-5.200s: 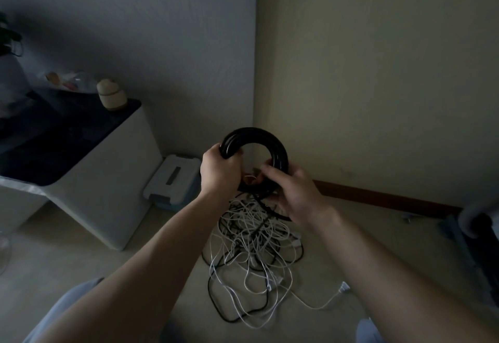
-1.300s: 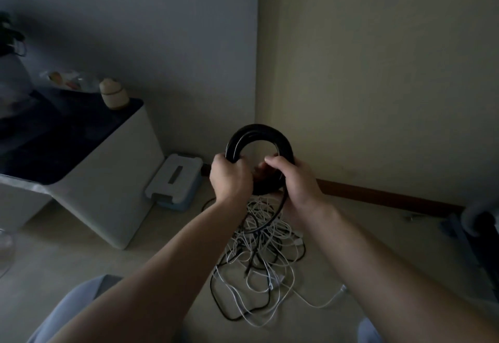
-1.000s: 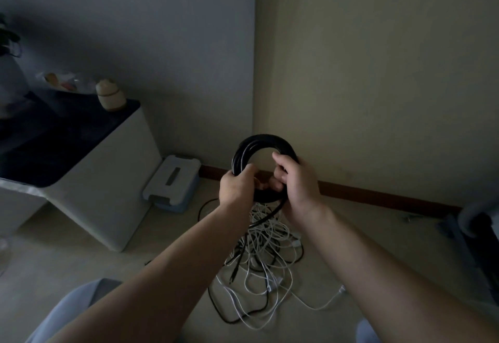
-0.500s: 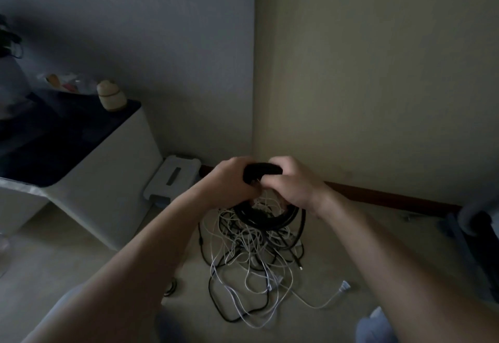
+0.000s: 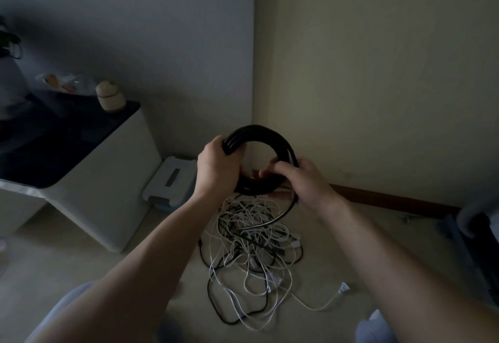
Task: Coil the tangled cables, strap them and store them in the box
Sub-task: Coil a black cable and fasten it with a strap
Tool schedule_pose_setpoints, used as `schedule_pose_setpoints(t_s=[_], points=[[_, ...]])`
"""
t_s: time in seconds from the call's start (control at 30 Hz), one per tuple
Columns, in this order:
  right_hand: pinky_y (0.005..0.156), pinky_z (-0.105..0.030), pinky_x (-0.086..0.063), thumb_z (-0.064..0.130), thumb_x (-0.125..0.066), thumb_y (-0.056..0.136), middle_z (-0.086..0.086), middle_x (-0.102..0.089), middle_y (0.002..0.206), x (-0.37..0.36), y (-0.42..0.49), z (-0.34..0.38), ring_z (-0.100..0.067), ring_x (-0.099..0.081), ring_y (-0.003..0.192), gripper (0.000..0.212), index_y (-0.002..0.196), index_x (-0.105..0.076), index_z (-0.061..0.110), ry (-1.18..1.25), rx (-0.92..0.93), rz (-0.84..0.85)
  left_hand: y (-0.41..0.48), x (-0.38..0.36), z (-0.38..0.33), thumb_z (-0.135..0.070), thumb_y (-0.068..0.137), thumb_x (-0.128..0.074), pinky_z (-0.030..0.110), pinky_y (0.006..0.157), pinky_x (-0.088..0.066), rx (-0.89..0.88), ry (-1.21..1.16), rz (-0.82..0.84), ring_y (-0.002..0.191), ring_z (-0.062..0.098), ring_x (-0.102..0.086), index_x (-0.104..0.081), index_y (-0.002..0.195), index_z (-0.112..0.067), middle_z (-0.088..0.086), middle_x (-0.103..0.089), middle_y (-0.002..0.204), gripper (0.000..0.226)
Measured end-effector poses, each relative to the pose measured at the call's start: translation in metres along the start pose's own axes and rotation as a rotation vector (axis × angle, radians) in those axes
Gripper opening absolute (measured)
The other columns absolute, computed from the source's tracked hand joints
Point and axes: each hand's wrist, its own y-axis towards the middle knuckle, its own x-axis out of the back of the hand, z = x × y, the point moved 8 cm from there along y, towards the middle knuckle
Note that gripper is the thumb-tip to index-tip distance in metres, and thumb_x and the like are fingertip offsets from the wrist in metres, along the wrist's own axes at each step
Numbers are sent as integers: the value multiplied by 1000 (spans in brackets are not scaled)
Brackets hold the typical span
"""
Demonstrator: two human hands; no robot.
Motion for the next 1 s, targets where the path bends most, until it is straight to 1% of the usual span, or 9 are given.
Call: schedule_pose_setpoints(t_s=[0.13, 0.23, 0.33, 0.53, 0.63, 0.73, 0.8, 0.9, 1.0], points=[[68, -36, -58, 32, -73, 77, -1, -72, 79, -10, -4, -11, -21, -71, 79, 20, 83, -71, 13, 132, -35, -150, -5, -2, 10, -34, 94, -58, 12, 42, -36, 110, -150, -68, 47, 0, -54, -56, 72, -19, -5, -60, 59, 26], [68, -36, -52, 39, -74, 69, -3, -69, 87, -12, -7, -16, -22, -67, 83, 37, 94, -67, 13, 154, -71, -245, -10, -7, 19, -37, 95, -57, 27, 54, -46, 220, -254, -77, 60, 14, -63, -63, 83, -15, 1, -65, 66, 26], [71, -39, -55, 40, -74, 73, 4, -67, 78, -9, -10, -24, -17, -62, 77, 26, 84, -68, 18, 97, -165, -317, -15, -13, 21, -38, 95, -57, 39, 65, -56, 254, -316, -82, 71, 26, -70, -64, 86, -15, 4, -66, 70, 26], [78, -41, -59, 44, -77, 59, -14, -77, 94, -27, -12, -30, -27, -74, 87, 54, 100, -73, 9, 279, -285, -231, -34, -33, 32, -35, 95, -61, 49, 77, -61, 480, -562, -86, 75, 30, -73, -66, 91, -12, 3, -70, 64, 24], [79, -47, -59, 46, -72, 53, -15, -76, 92, -29, -16, -38, -31, -72, 82, 61, 100, -72, 7, 250, -287, -384, -44, -46, 34, -35, 96, -62, 58, 78, -60, 582, -676, -52, 82, 37, -74, -66, 95, -6, 17, -75, 84, 29], [79, -47, -58, 44, -72, 61, -13, -75, 91, -24, -17, -35, -33, -72, 84, 50, 97, -72, 9, 183, -258, -464, -45, -51, 39, -35, 96, -63, 56, 80, -60, 625, -682, -30, 87, 39, -73, -66, 95, -2, 24, -73, 96, 33], [77, -46, -60, 36, -74, 70, -14, -76, 91, -15, -15, -30, -32, -73, 83, 40, 97, -72, 7, 198, -226, -498, -45, -55, 43, -38, 95, -62, 43, 81, -61, 643, -605, 28, 85, 33, -72, -69, 91, -4, 20, -74, 95, 35], [67, -36, -62, 29, -77, 79, -8, -77, 79, -7, -13, -22, -25, -75, 73, 19, 82, -76, 11, 209, -156, -479, -48, -60, 46, -42, 91, -64, 32, 63, -51, 676, -462, 147, 69, 23, -65, -74, 95, -11, 12, -74, 85, 33], [64, -28, -58, 38, -75, 84, -3, -76, 71, -4, -13, -19, -21, -74, 69, 33, 62, -74, 14, 164, -104, -447, -43, -57, 44, -36, 87, -68, 25, 49, -45, 642, -402, 199, 55, 18, -59, -72, 89, -9, 6, -67, 68, 27]])
